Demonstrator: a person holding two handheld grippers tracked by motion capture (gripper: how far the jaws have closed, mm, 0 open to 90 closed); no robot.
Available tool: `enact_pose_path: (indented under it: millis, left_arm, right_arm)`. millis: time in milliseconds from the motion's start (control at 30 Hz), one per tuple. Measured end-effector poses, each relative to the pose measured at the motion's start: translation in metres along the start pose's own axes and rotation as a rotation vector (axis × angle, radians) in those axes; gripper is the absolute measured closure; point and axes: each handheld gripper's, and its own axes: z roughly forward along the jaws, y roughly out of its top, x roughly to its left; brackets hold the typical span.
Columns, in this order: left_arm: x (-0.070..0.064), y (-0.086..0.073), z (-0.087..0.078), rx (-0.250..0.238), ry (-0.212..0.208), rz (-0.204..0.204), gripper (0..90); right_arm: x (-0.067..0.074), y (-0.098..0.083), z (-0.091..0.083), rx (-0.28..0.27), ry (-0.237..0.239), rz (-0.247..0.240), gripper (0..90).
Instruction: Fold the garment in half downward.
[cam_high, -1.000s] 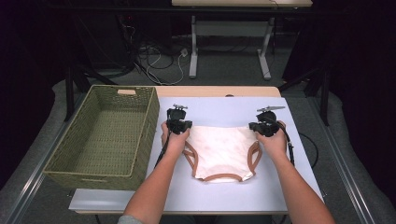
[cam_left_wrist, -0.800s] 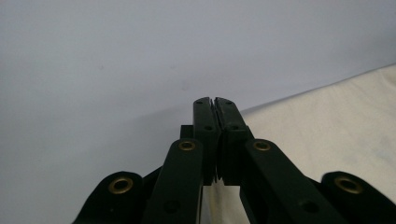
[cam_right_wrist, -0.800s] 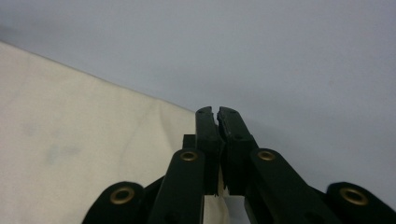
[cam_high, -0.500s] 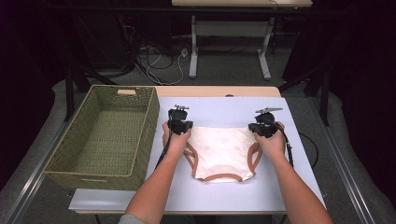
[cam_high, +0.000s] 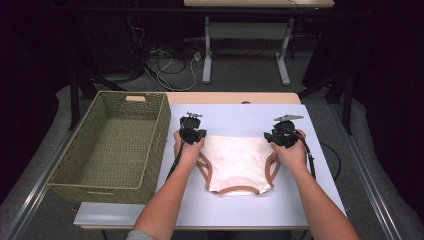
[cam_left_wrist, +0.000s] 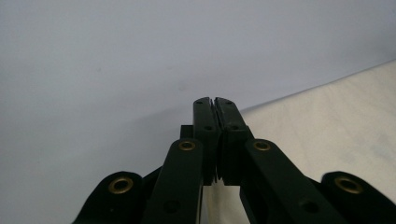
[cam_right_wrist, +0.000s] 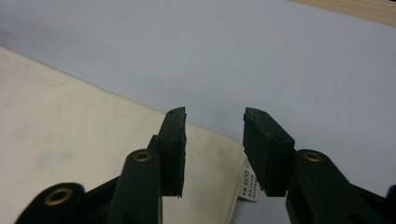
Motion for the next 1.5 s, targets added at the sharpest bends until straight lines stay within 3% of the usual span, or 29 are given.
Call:
enact_pose_path:
  millis: [133,400,633,1067,1333,1500]
  left_arm:
    - [0.000,0.000,-0.001,0.000,-0.002,0.001,88.4]
    - [0.000,0.001,-0.003,-0.006,-0.003,0.002,88.5]
    - [0.000,0.001,-0.003,-0.005,-0.001,0.002,88.4]
    - [0.001,0.001,-0.004,-0.005,0.002,0.002,88.4]
    - [0.001,0.001,-0.005,-0.008,-0.001,0.002,88.4]
    - [0.001,0.001,-0.005,-0.009,-0.002,0.003,88.5]
  right_arm:
    - [0.004,0.000,-0.003,-0.014,0.003,-0.024,52.9]
    - [0.016,0.001,-0.014,-0.026,0.036,-0.026,47.8]
    - [0.030,0.003,-0.027,-0.073,0.082,-0.082,44.4]
    - [0.062,0.004,-0.043,-0.135,0.166,-0.086,30.4]
    - [0.082,0.004,-0.052,-0.113,0.193,-0.154,20.7]
    - [0.097,-0.001,-0.057,-0.126,0.198,-0.196,15.2]
